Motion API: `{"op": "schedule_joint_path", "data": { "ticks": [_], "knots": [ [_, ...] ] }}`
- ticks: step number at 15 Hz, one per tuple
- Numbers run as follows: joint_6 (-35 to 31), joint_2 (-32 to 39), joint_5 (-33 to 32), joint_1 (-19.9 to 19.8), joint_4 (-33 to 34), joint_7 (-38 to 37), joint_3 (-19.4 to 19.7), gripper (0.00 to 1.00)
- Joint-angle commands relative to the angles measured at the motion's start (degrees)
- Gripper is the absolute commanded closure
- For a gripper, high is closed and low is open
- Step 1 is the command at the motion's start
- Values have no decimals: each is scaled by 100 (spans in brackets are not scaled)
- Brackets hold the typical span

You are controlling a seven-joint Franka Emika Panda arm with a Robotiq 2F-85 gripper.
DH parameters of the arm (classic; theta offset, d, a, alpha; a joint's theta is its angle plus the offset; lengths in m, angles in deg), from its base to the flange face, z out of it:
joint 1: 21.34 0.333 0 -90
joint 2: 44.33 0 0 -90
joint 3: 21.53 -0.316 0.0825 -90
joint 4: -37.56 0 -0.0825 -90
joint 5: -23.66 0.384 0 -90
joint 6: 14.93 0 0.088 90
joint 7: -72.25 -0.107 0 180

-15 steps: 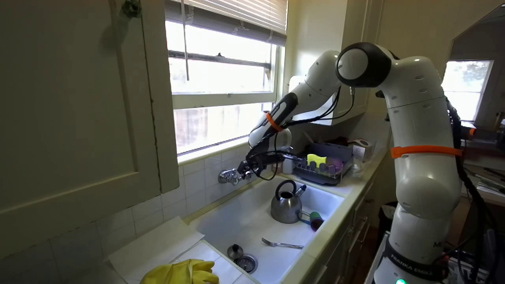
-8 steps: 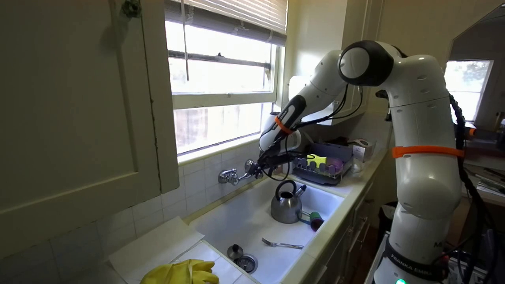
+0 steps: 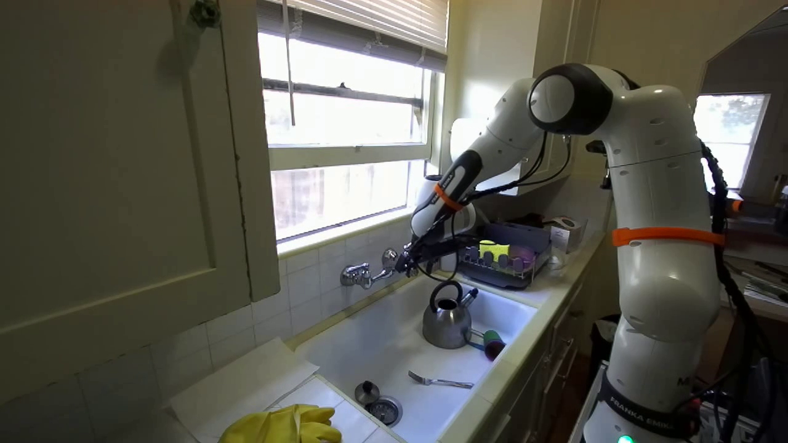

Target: Move the tea pot lid slightly to the left, place the teapot under the faucet nozzle and open the faucet then close it after the water runs a bit

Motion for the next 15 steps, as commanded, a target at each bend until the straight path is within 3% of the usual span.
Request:
{"op": "schedule_joint_path", "data": {
  "ticks": [1, 5, 8, 15],
  "knots": [
    [-129, -111, -324, -25, -218, -234, 247, 0],
    [-212, -161, -385, -52, -322, -290, 338, 0],
    [-350, -365, -222, -152, -541, -32, 198, 0],
    [-1422, -1346, 388, -514, -1713, 856, -256, 0]
  ]
}}
